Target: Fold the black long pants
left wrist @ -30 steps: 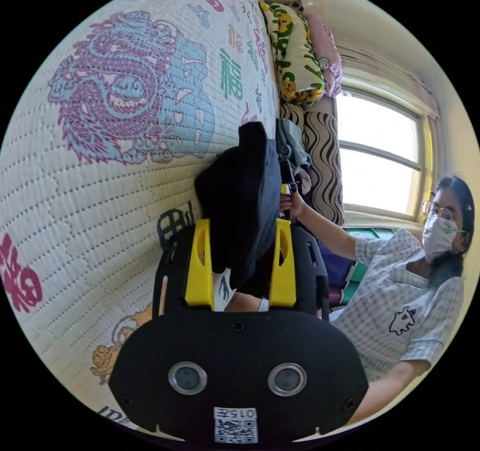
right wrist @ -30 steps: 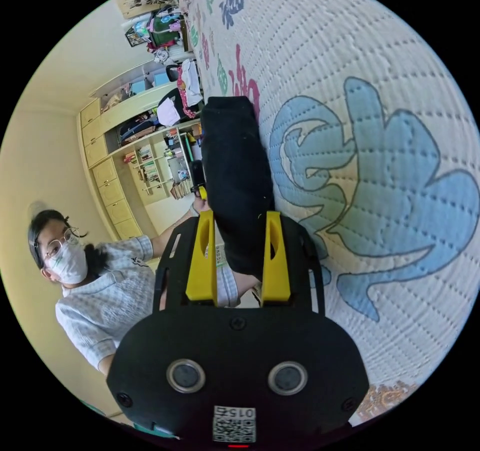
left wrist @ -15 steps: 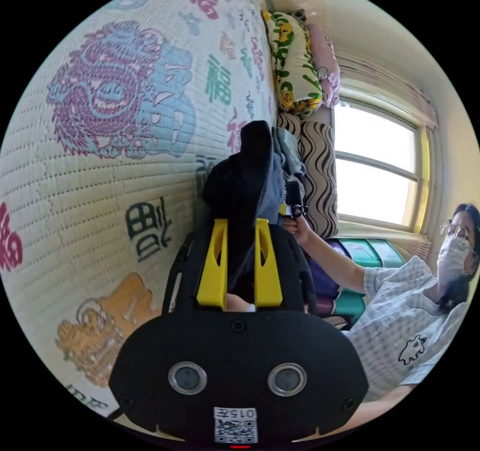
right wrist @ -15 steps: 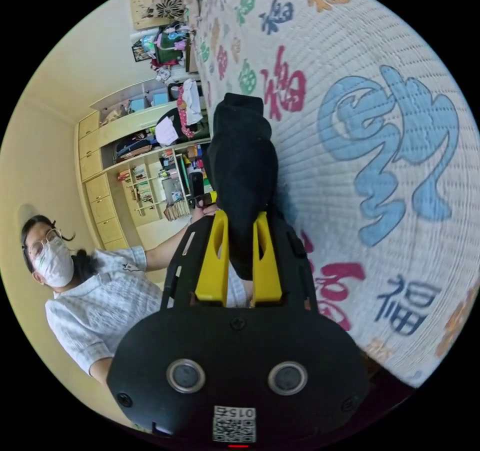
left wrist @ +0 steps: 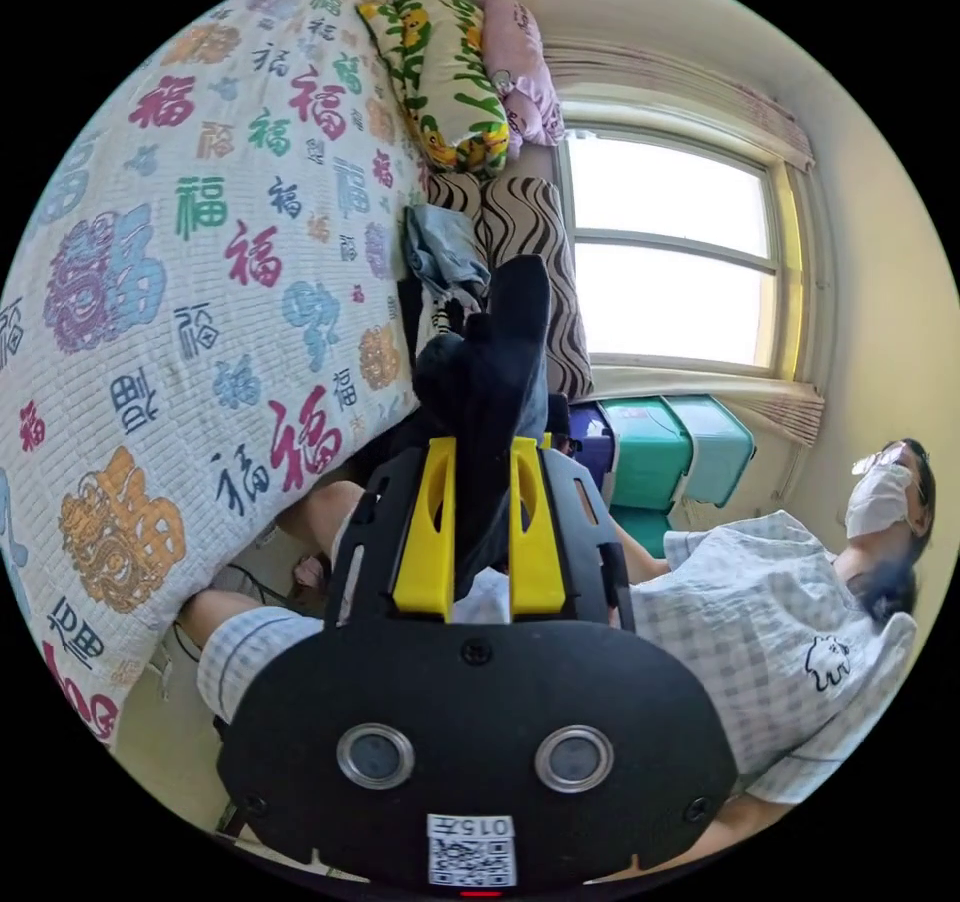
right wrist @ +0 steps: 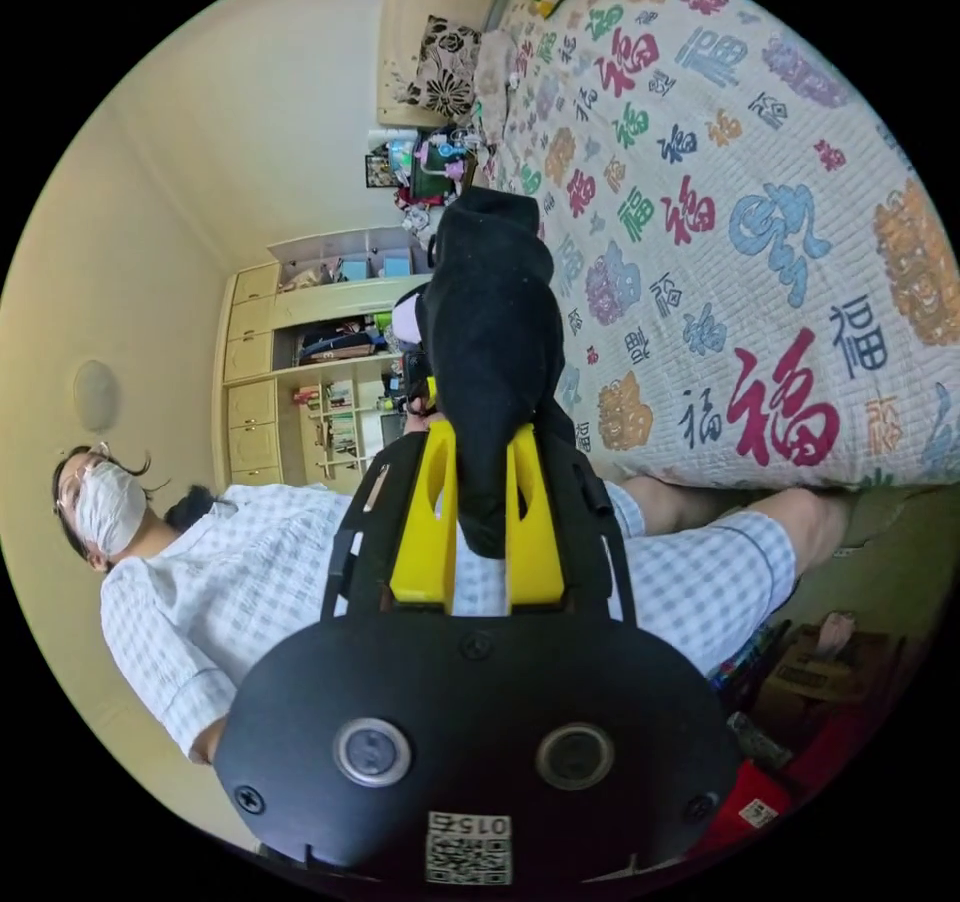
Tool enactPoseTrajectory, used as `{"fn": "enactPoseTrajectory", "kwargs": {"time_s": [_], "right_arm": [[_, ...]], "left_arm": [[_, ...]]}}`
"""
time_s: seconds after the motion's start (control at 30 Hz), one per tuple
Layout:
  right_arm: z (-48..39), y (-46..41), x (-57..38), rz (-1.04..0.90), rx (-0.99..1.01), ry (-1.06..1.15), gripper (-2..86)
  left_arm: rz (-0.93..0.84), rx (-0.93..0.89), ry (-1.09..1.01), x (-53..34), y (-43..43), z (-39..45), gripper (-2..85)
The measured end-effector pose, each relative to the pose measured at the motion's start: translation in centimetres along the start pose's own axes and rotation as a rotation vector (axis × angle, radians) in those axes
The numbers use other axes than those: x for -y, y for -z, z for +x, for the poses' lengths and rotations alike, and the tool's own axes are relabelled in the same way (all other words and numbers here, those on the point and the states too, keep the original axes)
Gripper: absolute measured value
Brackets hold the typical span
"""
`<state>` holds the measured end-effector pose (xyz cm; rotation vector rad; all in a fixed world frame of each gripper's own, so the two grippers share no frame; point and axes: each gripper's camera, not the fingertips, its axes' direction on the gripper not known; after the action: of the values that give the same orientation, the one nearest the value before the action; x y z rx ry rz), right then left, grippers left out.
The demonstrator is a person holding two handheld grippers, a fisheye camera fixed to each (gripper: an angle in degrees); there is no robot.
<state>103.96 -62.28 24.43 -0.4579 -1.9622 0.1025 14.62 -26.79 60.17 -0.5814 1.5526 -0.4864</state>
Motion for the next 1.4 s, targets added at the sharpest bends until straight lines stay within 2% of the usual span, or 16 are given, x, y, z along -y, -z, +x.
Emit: {"fn": "enactPoseTrajectory", "kwargs": {"time_s": [0.17, 0.3, 0.47, 0.67, 0.8, 0.93, 1.07, 1.23, 1.4], "right_arm": [[-6.3, 7.8, 2.5, 0.046, -0.135, 0.061, 8.0], [-10.1, 15.3, 6.8, 0.056, -0.282, 0.131, 8.0], [-13.0, 26.1, 17.9, 0.022, -0.549, 0.180, 8.0], [-12.7, 32.8, 30.4, -0.022, -0.786, 0.159, 7.9], [-9.8, 34.3, 36.0, -0.038, -0.897, 0.098, 7.9], [-3.9, 33.0, 40.6, -0.055, -1.060, 0.011, 8.3], [0.5, 29.6, 42.1, -0.127, -1.259, -0.003, 8.7], [-0.6, 28.0, 40.7, -0.143, -1.249, 0.102, 9.7], [-5.3, 26.7, 34.3, 0.050, -1.354, 0.235, 9.4]], "left_arm": [[-0.006, -0.014, -0.048, 5.5, -7.6, 3.5, 8.2], [0.009, -0.077, -0.086, 12.9, -16.8, 5.2, 8.2], [0.052, -0.069, -0.093, 23.1, -28.1, 6.0, 8.3], [0.133, -0.048, -0.031, 35.2, -40.4, 3.6, 8.3], [0.141, -0.050, 0.027, 41.2, -47.4, -0.5, 7.8], [0.153, 0.023, 0.101, 44.1, -53.1, -5.8, 6.9], [0.162, -0.070, 0.071, 43.9, -55.9, -8.2, 8.0], [0.044, 0.181, -0.112, 43.1, -58.7, -5.6, 8.2], [0.033, 0.192, -0.179, 39.8, -59.2, -2.9, 9.8]]}}
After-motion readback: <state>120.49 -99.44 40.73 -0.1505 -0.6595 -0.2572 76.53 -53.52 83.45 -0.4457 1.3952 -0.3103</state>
